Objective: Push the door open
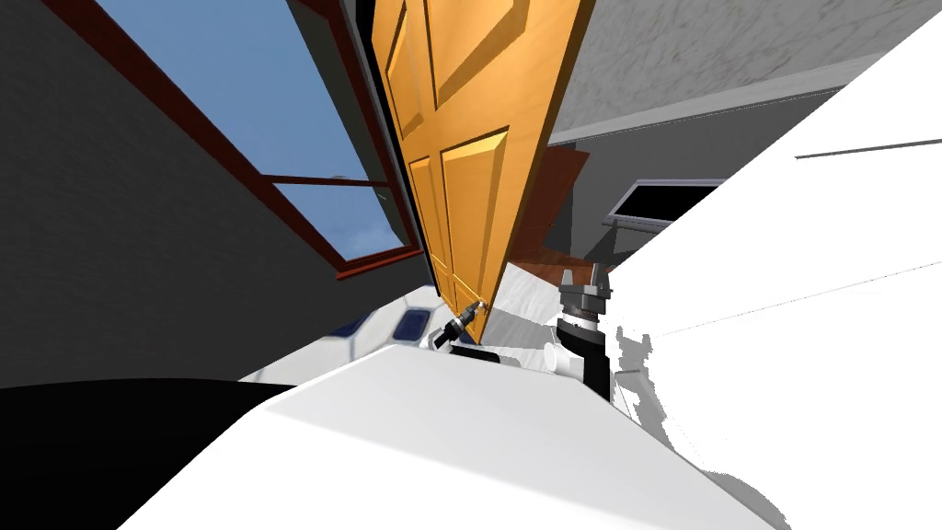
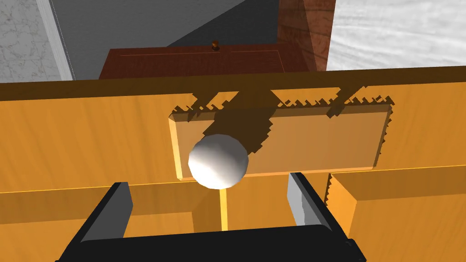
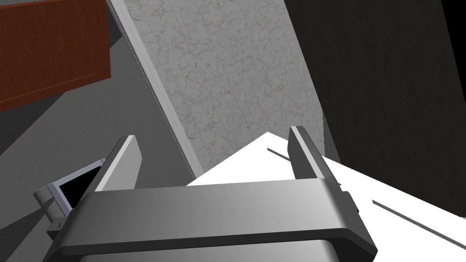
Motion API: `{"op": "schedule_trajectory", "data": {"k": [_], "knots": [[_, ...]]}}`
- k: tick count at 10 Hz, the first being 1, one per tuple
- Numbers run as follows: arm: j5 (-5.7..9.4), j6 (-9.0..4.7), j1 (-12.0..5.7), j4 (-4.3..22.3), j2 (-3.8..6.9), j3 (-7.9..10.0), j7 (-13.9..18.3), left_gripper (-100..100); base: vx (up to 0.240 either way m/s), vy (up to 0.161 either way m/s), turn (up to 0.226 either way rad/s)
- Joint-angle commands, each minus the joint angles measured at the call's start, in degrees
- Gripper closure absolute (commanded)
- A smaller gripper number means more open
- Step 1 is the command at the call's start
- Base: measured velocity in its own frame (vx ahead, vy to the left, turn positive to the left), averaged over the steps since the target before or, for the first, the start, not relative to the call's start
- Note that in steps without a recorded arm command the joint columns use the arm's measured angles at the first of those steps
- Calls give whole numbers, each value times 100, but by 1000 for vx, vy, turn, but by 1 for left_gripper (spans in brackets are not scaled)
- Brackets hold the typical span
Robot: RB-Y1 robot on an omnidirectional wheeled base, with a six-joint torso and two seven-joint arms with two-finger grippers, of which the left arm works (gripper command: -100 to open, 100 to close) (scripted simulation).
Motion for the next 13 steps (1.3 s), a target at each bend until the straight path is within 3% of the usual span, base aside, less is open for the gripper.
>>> {"op": "schedule_trajectory", "data": {"k": [1,2,3,8,13], "knots": [[10,-16,6,31,-47,22,-30,-100,192,-130,-22],[5,-4,8,8,-28,12,-18,-100,87,-53,9],[5,-4,8,8,-28,12,-18,100,-18,8,5],[5,-4,8,8,-28,12,-18,100,-13,9,-4],[92,36,0,47,36,213,-153,100,82,-85,14]]}}
